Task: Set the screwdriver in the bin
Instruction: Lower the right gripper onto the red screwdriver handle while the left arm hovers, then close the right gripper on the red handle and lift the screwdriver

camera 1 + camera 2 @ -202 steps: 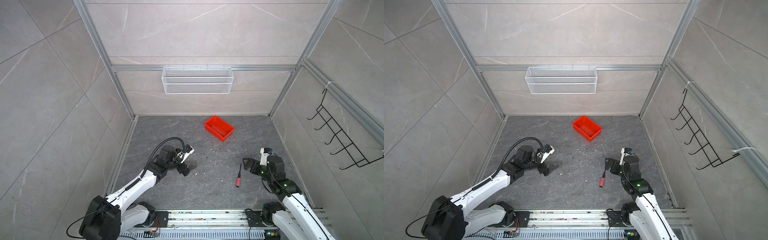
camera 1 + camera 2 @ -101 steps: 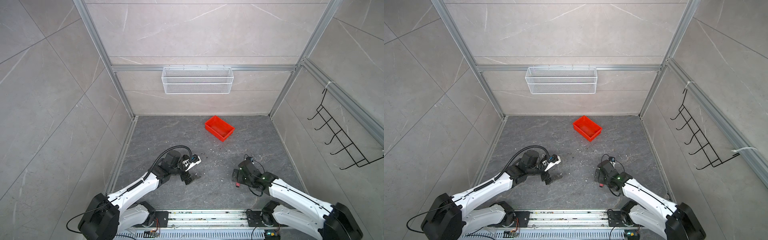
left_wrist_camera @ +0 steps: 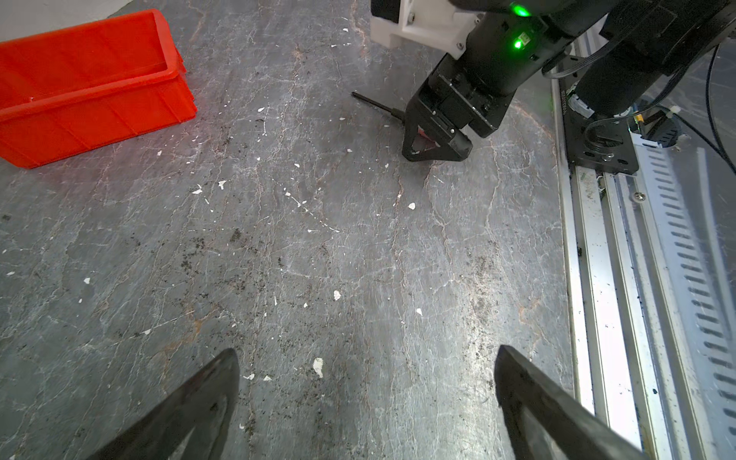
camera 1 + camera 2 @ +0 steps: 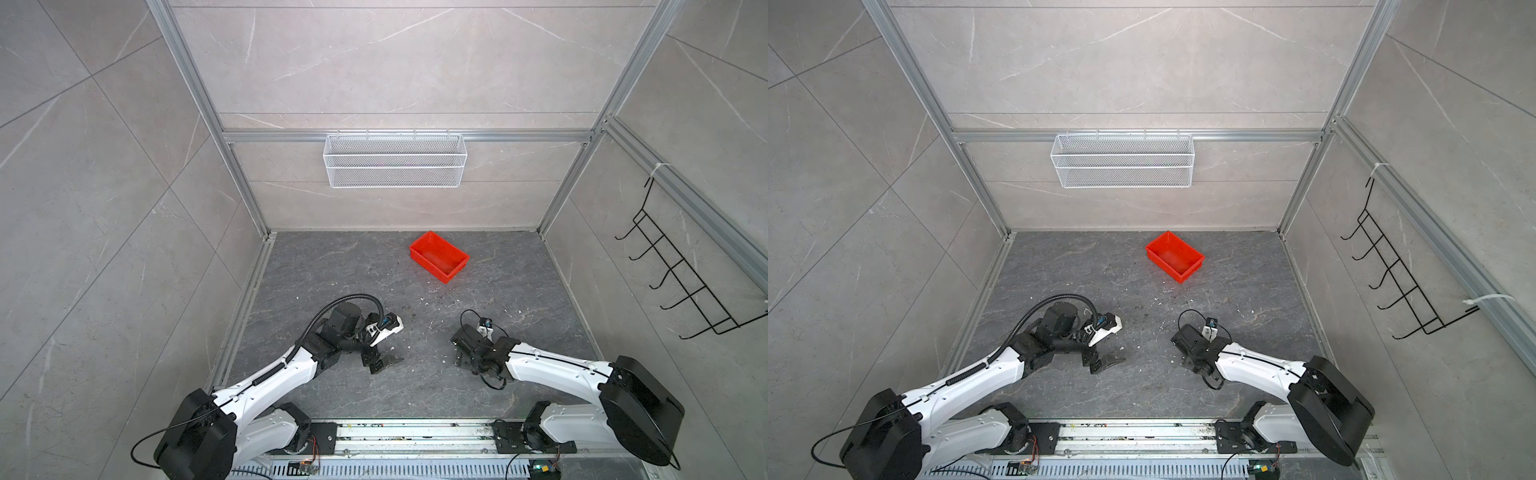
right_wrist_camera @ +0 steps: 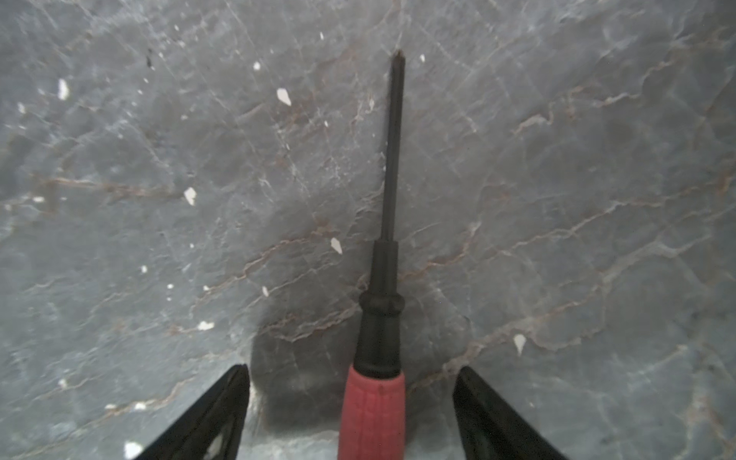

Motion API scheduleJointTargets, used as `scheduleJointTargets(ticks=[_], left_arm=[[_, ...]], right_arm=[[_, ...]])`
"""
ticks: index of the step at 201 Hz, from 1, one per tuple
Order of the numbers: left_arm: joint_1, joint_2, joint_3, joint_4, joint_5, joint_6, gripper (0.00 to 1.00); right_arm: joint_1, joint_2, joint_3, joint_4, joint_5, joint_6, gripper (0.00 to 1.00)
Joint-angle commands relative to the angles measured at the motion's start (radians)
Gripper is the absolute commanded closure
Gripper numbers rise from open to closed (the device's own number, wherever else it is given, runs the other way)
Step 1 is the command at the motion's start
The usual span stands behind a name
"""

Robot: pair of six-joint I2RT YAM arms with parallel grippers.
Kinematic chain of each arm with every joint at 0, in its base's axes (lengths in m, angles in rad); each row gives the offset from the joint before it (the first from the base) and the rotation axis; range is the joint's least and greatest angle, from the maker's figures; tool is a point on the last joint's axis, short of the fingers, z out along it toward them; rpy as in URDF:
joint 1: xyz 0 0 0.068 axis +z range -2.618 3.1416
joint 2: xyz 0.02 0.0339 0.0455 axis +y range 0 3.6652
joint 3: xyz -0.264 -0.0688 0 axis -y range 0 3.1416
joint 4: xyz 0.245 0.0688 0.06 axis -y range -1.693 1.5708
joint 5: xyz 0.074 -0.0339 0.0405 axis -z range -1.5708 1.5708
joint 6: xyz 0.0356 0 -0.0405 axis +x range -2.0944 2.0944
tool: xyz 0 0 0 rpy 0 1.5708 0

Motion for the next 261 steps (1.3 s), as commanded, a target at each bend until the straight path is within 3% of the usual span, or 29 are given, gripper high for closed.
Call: scheduleJointTargets(ticks=[1, 28, 64, 94, 160, 184, 261], left_arm=[[-0.004, -0.019, 0.002, 0.016, 0.040, 0.022, 0.00], [-0.008, -0.028, -0.003, 0.011, 0.042, 0.021, 0.00], [-0.018, -0.018, 0.001, 0.021, 0.054, 0.020, 0.00], [-0.024, -0.026, 0.003, 0.019, 0.056, 0.022, 0.00], [-0.026, -0.051, 0.008, 0.047, 0.059, 0.010, 0.00], [-0.026, -0.057, -0.008, 0.101, 0.051, -0.038, 0.00], [-0.027, -0.092, -0.011, 0.167, -0.136, -0.205, 0.00]], right_arm=[[0.006, 0.021, -0.003, 0.015, 0.007, 0.054, 0.28], [0.006, 0.013, -0.013, 0.017, 0.017, 0.065, 0.47], [0.007, 0.020, -0.017, -0.005, 0.037, 0.081, 0.84], [0.007, -0.006, -0.016, 0.004, 0.053, 0.078, 0.98], [0.009, -0.057, 0.024, 0.017, 0.125, 0.029, 1.00], [0.007, -0.059, 0.036, 0.052, 0.149, -0.049, 1.00], [0.007, -0.076, 0.183, 0.044, 0.193, -0.284, 1.00]])
